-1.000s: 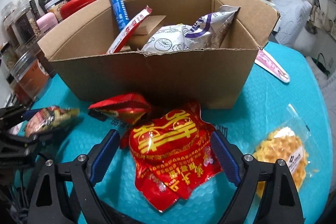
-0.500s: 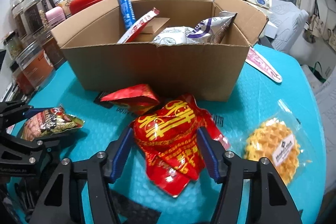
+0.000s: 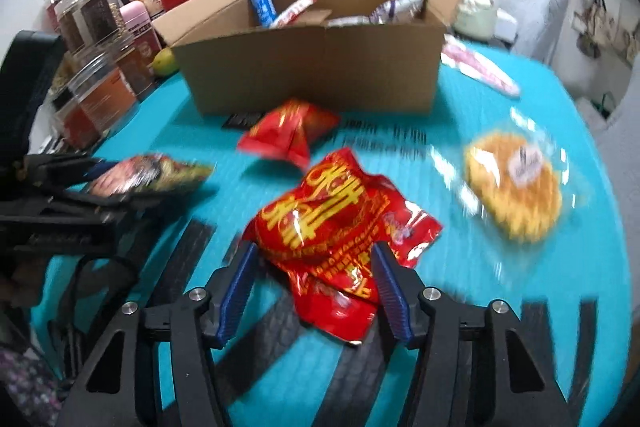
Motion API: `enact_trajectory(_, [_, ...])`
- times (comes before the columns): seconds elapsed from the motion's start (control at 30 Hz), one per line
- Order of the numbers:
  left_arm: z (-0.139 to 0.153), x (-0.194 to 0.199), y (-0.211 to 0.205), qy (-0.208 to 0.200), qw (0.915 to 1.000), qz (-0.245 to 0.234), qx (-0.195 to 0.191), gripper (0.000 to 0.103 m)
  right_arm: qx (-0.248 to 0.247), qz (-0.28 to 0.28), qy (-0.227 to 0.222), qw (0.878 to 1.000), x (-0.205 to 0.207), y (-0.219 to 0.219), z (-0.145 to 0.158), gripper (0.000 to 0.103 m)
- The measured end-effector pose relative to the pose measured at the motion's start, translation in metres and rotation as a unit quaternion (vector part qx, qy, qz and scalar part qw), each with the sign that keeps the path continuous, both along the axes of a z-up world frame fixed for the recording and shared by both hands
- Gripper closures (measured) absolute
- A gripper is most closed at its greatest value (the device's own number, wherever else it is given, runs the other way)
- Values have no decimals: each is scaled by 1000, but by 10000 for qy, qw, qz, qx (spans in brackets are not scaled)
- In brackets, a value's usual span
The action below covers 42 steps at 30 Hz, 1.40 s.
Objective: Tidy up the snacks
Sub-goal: 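Grasp the Nutritious Cereal bag with the left gripper while the right gripper grasps the red candy packet, then lift and carry the cereal bag and red candy packet with both grippers over the box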
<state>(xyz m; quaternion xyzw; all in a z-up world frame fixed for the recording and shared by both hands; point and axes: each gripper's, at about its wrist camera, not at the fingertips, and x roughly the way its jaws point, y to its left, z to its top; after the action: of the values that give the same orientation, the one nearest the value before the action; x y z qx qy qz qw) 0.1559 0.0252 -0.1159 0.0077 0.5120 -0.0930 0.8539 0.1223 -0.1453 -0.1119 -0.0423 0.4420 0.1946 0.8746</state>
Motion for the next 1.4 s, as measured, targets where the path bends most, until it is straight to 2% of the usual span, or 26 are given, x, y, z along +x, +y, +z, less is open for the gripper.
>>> enact_trajectory(0.07, [-2,-5,-2,11,10000,-34,16,37,-21,-48,41,10000,-9,-5,0,49])
enact_trajectory(0.2, [-5,-13,-10,-25,9998,-109,193,37,254,-317,188,9990,-16,-15,2,48])
enact_trajectory(0.23, [-5,-14,-12,-46,9996,-120,269,37,336,-434,186,9983,-17,-17,3,42])
enact_trajectory(0.27, [-5,-14,-13,-74,9994,-130,318,36,428,-587,154,9972,-17,-21,4,30])
enact_trajectory(0.33, [-6,-15,-13,-82,9994,-80,340,32,589,-880,136,9943,-16,-26,7,21])
enact_trajectory(0.43, [-6,-14,-9,-70,9995,-44,296,29,984,-1151,358,9878,-9,-34,7,15])
enact_trajectory(0.5, [-7,-12,-6,-56,9993,19,366,20,1153,-1187,566,9846,-1,-32,3,14])
enact_trajectory(0.53, [-9,-10,-3,-8,9992,141,375,13,1195,-1201,648,9834,2,-31,1,12])
enact_trajectory(0.57, [-9,-9,0,23,9992,212,328,10,1213,-1252,644,9826,7,-28,2,8])
enact_trajectory(0.77, [-9,-8,14,-59,9987,390,325,10,1188,-1427,745,9798,34,-16,2,7])
enact_trajectory(0.9, [-9,-10,20,-106,9987,404,303,10,680,-1420,599,9857,45,0,0,4])
enact_trajectory(0.93, [-9,-12,21,-132,9987,383,301,11,401,-1356,522,9886,47,7,-1,4])
enact_trajectory(1.03, [-7,-17,21,-226,9988,310,306,16,-261,-1173,322,9922,46,23,-7,4])
enact_trajectory(1.1, [-6,-21,20,-283,9988,240,319,22,-573,-1148,102,9917,42,29,-10,12])
enact_trajectory(1.13, [-4,-24,19,-303,9988,219,303,28,-516,-1157,8,9919,38,26,-9,20])
enact_trajectory(1.17, [-4,-24,20,-309,9989,221,290,29,-482,-1144,-2,9923,36,25,-8,26])
enact_trajectory(1.23, [-3,-23,20,-327,9989,209,267,33,-494,-1055,-51,9932,32,24,-7,35])
enact_trajectory(1.27, [-2,-24,20,-341,9989,199,255,38,-515,-1038,-81,9932,29,24,-6,39])
enact_trajectory(1.33, [0,-25,18,-358,9990,137,236,49,-535,-968,-106,9938,24,23,-5,43])
enact_trajectory(1.4, [1,-25,15,-344,9992,93,203,50,-459,-905,-105,9948,20,17,-4,45])
